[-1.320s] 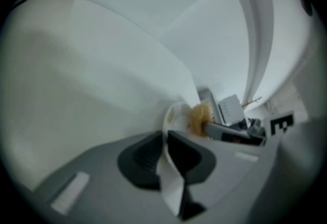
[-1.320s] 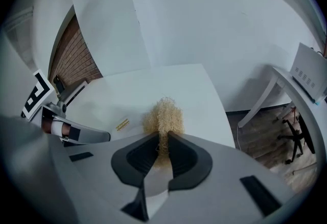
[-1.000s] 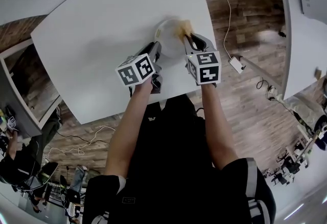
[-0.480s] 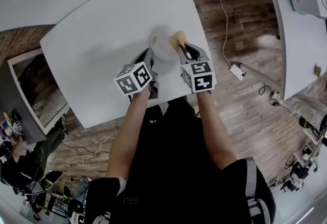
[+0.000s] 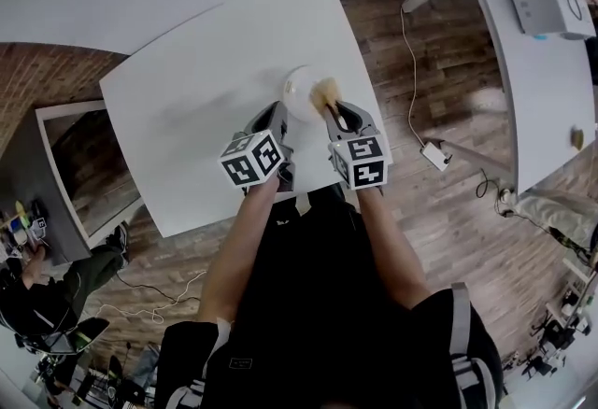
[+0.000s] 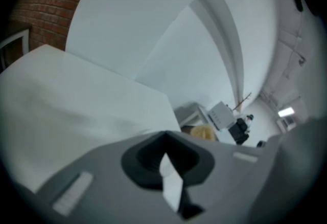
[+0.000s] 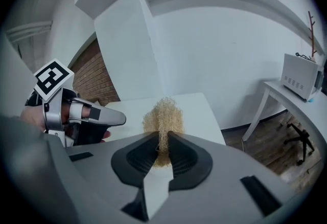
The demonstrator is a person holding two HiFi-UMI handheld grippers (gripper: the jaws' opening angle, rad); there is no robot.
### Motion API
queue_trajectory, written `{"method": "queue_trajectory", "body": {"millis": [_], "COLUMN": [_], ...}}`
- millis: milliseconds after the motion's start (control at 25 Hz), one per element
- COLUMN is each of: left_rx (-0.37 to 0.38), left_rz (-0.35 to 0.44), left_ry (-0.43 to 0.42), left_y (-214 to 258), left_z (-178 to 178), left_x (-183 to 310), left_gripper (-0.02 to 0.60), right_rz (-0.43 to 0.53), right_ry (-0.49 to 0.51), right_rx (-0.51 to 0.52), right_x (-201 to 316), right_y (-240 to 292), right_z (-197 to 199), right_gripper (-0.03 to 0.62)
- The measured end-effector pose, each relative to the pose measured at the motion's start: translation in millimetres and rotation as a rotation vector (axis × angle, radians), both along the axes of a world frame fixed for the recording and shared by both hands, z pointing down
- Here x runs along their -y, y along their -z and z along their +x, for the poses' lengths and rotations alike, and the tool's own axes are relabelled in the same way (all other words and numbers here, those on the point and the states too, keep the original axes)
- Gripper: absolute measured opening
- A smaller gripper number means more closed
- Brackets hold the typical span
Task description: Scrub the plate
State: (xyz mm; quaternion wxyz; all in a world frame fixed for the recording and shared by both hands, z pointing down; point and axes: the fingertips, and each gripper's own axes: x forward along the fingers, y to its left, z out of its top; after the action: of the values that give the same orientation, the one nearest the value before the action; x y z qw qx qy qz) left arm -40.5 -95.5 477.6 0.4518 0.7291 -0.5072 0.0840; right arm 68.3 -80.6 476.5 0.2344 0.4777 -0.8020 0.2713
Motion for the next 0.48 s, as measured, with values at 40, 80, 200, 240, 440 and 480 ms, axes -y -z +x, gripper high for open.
{"method": "queue_trajectory", "body": {"millis": [40,80,200,240,440,480], "left_rx": [-0.003,-0.011,-0.023,-0.01,0.114,0.135], "left_rz": [0.037,0.081,0.217,0.263,0.474,0.511], "left_ry": [0.002,0.006,0.016,0.01,-0.066,-0.078], "left_y": [9,18,49,60,112,122], "left_z": [0,-1,-5,-7,-9,-9], "left_x": [0,-1,-4,-7,-21,-25], "left_gripper": [0.002,0.002,0.002,0.002,0.002,0.002], "right_rz": [0.021,0.046,0.122,0.144,0.247,0.265], "right_ry": [-0.006,-0.013,-0.031,-0.034,-0.038,-0.036], "right_rx": [0.008,0.016,0.043,0.054,0.106,0.114], "right_x": [-1,-2,-7,-10,-24,-26], "right_y": [7,14,39,48,91,99], "right_z": [0,0,0,-1,-7,-8], "right_gripper": [0.046,0.046,0.046,0.046,0.046,0.046]}}
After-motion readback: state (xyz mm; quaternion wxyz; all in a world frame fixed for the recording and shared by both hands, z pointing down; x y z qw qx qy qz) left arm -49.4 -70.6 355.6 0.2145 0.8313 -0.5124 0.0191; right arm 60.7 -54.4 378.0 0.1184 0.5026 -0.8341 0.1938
